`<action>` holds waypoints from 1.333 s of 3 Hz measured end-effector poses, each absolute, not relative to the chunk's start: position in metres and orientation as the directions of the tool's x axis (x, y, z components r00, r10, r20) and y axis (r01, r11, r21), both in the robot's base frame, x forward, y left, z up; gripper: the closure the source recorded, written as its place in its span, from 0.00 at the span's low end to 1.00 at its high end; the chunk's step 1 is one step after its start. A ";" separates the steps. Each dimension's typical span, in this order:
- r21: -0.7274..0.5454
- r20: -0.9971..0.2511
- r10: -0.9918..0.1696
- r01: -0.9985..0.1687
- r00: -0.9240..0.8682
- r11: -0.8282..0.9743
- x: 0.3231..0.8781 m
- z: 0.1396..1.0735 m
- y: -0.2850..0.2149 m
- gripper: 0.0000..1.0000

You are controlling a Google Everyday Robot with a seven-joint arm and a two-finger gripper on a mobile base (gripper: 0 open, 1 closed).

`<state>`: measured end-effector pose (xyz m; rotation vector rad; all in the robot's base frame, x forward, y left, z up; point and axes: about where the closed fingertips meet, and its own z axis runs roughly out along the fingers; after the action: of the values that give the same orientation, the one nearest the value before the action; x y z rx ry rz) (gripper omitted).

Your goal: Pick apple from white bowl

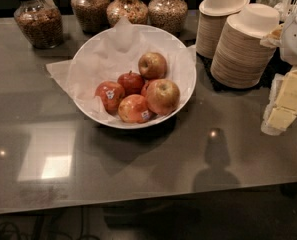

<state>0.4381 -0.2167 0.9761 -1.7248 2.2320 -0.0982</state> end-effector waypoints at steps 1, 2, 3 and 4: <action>-0.245 -0.207 -0.953 -0.931 -0.222 0.270 0.438 0.976 -0.217 0.00; -0.244 -0.219 -0.951 -0.931 -0.220 0.272 0.438 0.975 -0.214 0.00; -0.217 -0.347 -0.920 -0.938 -0.184 0.269 0.437 0.956 -0.184 0.00; -0.187 -0.459 -0.883 -0.961 -0.100 0.206 0.434 0.953 -0.131 0.00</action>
Offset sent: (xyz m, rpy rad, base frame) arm -0.0054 0.0401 -0.0246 0.1770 -0.0092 0.0140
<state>0.4344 -0.1307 0.9527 -1.7069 2.0145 0.2181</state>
